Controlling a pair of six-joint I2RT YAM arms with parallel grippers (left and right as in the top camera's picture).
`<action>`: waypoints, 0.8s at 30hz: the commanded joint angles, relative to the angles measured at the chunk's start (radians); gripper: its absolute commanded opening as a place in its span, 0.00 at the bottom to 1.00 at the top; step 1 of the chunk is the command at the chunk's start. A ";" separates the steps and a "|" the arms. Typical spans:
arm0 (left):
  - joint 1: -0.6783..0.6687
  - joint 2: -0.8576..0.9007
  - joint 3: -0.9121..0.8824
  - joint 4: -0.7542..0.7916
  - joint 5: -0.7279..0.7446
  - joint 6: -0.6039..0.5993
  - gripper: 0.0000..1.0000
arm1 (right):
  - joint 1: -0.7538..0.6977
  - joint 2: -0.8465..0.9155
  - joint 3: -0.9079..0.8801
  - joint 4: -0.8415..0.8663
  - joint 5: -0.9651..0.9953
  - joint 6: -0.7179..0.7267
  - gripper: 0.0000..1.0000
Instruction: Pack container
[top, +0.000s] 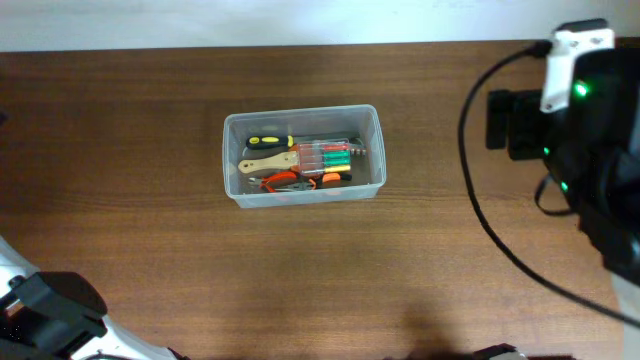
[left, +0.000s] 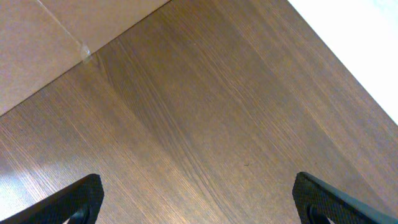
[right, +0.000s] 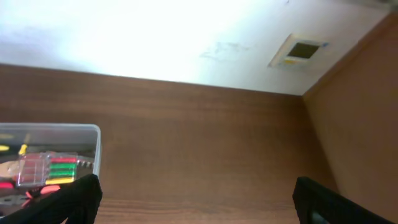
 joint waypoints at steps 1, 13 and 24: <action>0.003 0.012 0.001 -0.001 0.010 -0.013 0.99 | 0.004 -0.072 0.003 0.008 0.018 0.002 0.98; 0.003 0.012 0.001 -0.001 0.010 -0.013 0.99 | -0.297 -0.413 -0.252 0.175 -0.179 0.160 0.98; 0.003 0.012 0.000 -0.001 0.010 -0.013 0.99 | -0.323 -0.887 -1.020 0.441 -0.210 0.160 0.98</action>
